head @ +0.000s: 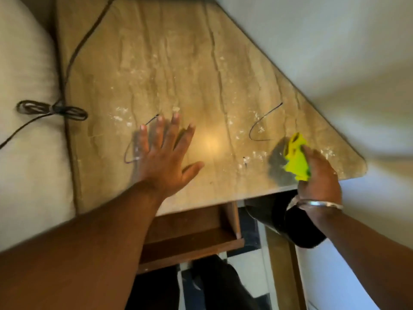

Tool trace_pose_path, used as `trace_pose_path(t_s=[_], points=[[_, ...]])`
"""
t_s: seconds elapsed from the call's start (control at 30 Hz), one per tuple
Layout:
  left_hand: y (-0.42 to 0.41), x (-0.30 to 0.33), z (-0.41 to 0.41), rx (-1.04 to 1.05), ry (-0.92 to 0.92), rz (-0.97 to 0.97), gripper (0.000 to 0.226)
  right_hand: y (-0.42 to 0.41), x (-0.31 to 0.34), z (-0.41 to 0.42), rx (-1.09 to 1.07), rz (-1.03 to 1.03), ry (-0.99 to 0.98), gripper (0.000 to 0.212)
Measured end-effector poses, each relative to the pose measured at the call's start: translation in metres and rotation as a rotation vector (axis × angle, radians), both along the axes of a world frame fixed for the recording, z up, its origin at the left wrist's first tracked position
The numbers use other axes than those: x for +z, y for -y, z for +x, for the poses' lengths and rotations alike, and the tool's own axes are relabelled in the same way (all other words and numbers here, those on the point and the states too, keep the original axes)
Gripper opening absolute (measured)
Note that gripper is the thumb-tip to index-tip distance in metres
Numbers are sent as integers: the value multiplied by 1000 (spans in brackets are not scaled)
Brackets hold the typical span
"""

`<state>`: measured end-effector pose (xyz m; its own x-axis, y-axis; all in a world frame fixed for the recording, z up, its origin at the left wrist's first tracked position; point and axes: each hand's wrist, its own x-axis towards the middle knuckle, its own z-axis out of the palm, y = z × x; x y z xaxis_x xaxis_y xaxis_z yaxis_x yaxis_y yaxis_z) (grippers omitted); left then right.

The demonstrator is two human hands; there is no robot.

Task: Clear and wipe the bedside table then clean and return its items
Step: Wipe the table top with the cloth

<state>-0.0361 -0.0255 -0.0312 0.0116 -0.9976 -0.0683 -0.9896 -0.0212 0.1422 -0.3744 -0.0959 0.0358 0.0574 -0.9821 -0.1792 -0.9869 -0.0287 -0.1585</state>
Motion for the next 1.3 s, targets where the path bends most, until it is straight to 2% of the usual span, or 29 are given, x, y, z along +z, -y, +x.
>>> trace_pose_path(t_s=[0.07, 0.13, 0.23, 0.33, 0.4, 0.53, 0.6, 0.67, 0.7, 0.77, 0.83, 0.9, 0.97, 1.1, 1.17, 1.2, 1.23, 1.3], points=[[36, -8, -10, 20, -10, -6, 87, 27, -15, -30, -308, -23, 44, 67], [48, -21, -16, 18, 6, -8, 88, 57, -30, -51, -515, -25, 1, 74], [43, -25, -11, 17, 21, -25, 90, 80, -48, -54, -633, 106, -179, 86], [50, -18, -12, 25, 24, 4, 92, 82, -58, -36, -712, 142, -208, 76], [49, -18, -12, 28, 30, 24, 91, 66, -63, -7, -573, 117, -244, 69], [48, -22, -10, 26, 25, 17, 90, -5, -65, 64, -107, 98, -89, 69], [47, -23, -9, 22, 12, 11, 88, -36, -61, 62, 101, 155, -51, 69], [46, -22, -8, 12, 11, 0, 87, -25, -56, 22, 154, 180, -85, 69], [45, -22, -7, 14, 8, -2, 87, -9, -54, -1, 66, 172, -134, 70], [44, -21, -6, 8, -4, -6, 88, 38, -54, -43, -297, 181, -219, 69], [45, -21, -8, 8, -9, -6, 89, 81, -51, -60, -639, 207, -218, 66], [46, -20, -9, 12, -4, 6, 88, 93, -52, -40, -743, 251, -243, 69], [47, -20, -10, 7, 2, 25, 87, 72, -58, -1, -562, 211, -298, 70], [47, -17, -10, 22, 16, 48, 86, -31, -63, 94, 235, 64, -155, 78], [46, -16, -10, 30, -2, 46, 83, -69, -59, 90, 522, 90, -77, 78], [47, -16, -8, 41, 0, 43, 81, -72, -58, 68, 574, 126, -79, 80], [46, -16, -8, 43, -2, 40, 81, -69, -53, 39, 526, 165, -101, 84], [45, -15, -8, 41, -7, 39, 81, -46, -49, -29, 268, 185, -190, 81]])
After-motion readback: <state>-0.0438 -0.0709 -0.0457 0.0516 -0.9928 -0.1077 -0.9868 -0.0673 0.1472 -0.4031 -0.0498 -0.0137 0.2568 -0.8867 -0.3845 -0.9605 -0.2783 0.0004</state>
